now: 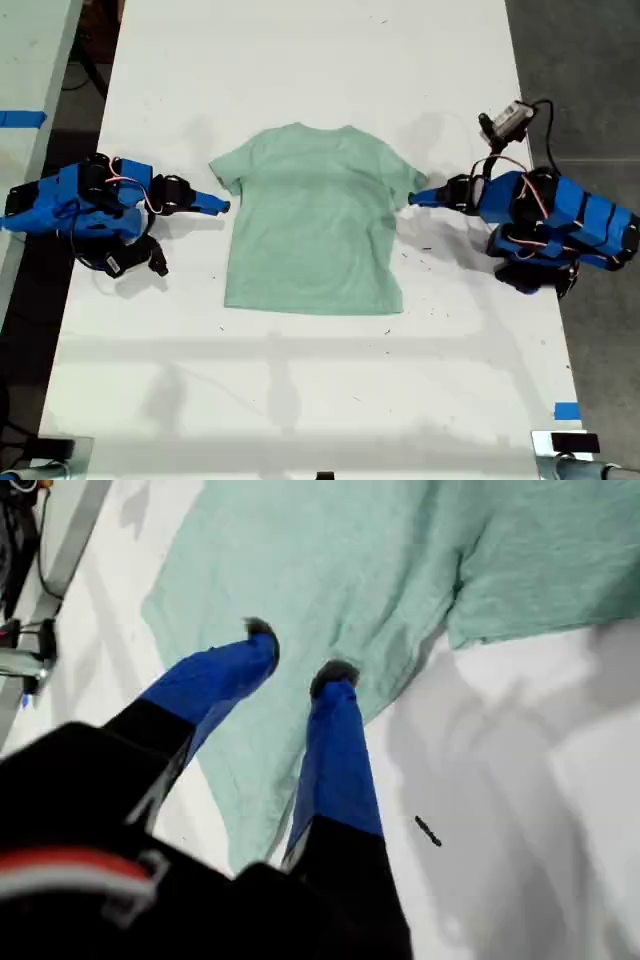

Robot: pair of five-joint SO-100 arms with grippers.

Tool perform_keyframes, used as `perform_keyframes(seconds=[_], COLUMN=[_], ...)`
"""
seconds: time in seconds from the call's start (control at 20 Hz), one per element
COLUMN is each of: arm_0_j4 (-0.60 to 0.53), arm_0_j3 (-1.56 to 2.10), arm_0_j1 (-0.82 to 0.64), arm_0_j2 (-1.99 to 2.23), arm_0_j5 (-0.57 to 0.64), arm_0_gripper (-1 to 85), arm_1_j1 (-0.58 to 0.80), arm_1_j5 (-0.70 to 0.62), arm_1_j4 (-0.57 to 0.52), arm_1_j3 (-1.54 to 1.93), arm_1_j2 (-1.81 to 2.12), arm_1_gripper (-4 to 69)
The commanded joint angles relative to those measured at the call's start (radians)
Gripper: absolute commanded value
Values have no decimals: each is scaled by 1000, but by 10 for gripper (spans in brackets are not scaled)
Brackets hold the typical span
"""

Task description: Fold t shirt

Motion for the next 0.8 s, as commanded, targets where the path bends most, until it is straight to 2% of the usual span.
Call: perform_keyframes(seconds=[0.0, 0.15, 0.2, 0.3, 0.5, 0.65, 0.75], arm_0_j4=[-9, -9, -9, -9, -9, -9, -9], arm_0_j3=[6, 6, 6, 6, 6, 6, 6], arm_0_j1=[14, 15, 17, 17, 18, 18, 18], arm_0_j2=[6, 6, 6, 6, 6, 6, 6], arm_0_j5=[-12, -12, -12, -12, -12, -12, -12], arm_0_gripper=[106, 106, 106, 106, 106, 106, 106], arm_1_j1=[181, 337, 377, 451, 520, 508, 488], arm_1_j5=[-91, -167, -193, -210, -199, -227, -222], arm_1_j4=[29, 31, -17, -69, -173, -364, -449], arm_1_j3=[-304, -494, -503, -505, -417, -344, -325], arm_1_j2=[-419, -865, -954, -1057, -1169, -1232, -1255], arm_1_gripper=[195, 350, 354, 298, 258, 255, 251])
